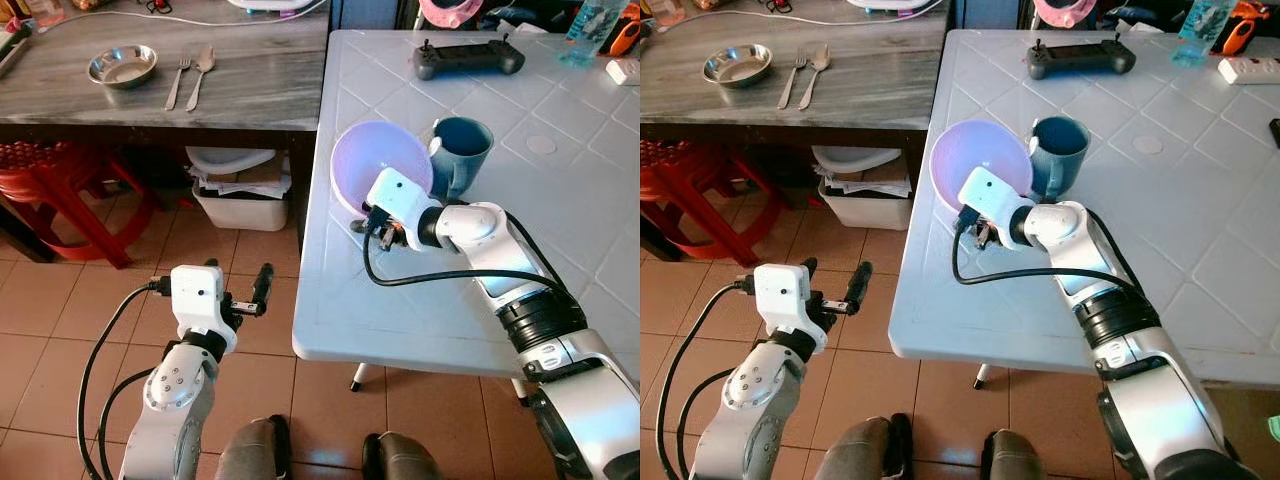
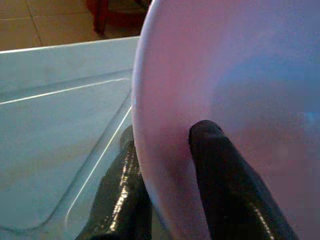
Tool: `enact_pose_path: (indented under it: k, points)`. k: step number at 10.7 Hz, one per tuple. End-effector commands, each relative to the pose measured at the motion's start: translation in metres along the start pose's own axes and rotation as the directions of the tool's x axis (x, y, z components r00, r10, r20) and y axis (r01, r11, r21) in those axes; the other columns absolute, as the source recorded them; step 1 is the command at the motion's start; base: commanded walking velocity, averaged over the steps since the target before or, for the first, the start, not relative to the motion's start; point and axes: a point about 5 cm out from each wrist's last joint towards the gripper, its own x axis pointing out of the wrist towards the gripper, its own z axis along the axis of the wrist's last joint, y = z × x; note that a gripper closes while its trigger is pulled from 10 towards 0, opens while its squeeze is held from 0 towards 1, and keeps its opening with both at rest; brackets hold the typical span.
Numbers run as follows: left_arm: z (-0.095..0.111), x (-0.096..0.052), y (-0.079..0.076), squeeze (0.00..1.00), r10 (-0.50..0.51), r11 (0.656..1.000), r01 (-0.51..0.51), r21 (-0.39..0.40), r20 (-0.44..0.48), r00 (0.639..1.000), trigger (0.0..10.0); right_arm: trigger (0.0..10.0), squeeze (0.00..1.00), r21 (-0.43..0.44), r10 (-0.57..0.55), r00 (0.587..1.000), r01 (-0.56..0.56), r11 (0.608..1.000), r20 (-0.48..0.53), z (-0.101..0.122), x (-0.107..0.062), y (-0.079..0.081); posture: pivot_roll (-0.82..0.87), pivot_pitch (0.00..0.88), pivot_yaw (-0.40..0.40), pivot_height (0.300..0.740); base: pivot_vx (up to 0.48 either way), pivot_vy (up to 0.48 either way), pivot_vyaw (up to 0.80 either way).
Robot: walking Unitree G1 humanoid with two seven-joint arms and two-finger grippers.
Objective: Setting the table
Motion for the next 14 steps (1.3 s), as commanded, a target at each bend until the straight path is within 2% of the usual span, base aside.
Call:
enact_pose_path:
  k: [1,4,8,9,11,12,14]
  points:
    - [-0.001,-0.003,0.002,0.0,0.007,1.0,-0.007,0.013,-0.019,1.0,10.0,0.0,0.0,-0.013,0.008,1.0,-0.008,1.0,0.001,0.003,-0.002,-0.001,0.02,0.186,0.064,0.74,0.0,0.0,0.0]
    - [-0.002,-0.003,0.004,0.0,0.032,0.999,-0.032,0.009,-0.03,0.999,10.0,0.0,0.0,0.035,-0.011,1.0,0.011,0.999,0.022,-0.003,-0.003,0.007,0.03,0.182,0.061,0.74,0.0,0.0,0.0]
    - [-0.004,-0.002,0.006,0.0,0.051,0.999,-0.05,0.014,-0.043,0.998,10.0,0.0,0.0,0.087,-0.139,0.985,0.13,0.988,0.099,-0.002,-0.009,0.004,0.03,0.168,0.059,0.74,0.0,0.0,0.0]
    - [-0.005,-0.002,0.005,0.0,0.053,0.999,-0.053,0.014,-0.047,0.997,10.0,0.0,0.0,0.108,-0.167,0.978,0.154,0.982,0.122,-0.002,-0.009,0.007,0.03,0.161,0.059,0.74,0.0,0.48,0.0]
    - [-0.002,0.0,0.013,0.0,0.112,0.993,-0.111,0.037,-0.018,0.994,10.0,0.0,0.0,0.138,-0.281,0.927,0.254,0.957,0.249,0.007,-0.014,0.019,0.02,0.148,0.054,0.74,0.0,0.48,0.0]
    - [0.0,0.001,0.018,0.0,0.14,0.989,-0.14,0.05,0.002,0.99,10.0,0.0,0.0,0.155,-0.316,0.911,0.283,0.946,0.264,0.006,-0.016,0.024,0.02,0.147,0.055,0.74,0.0,0.48,0.0]
    - [0.004,0.004,0.027,0.0,0.184,0.981,-0.185,0.055,0.021,0.983,10.0,0.0,0.0,0.256,-0.412,0.858,0.343,0.904,0.306,0.005,-0.024,0.041,0.01,0.14,0.054,0.74,0.0,0.48,0.0]
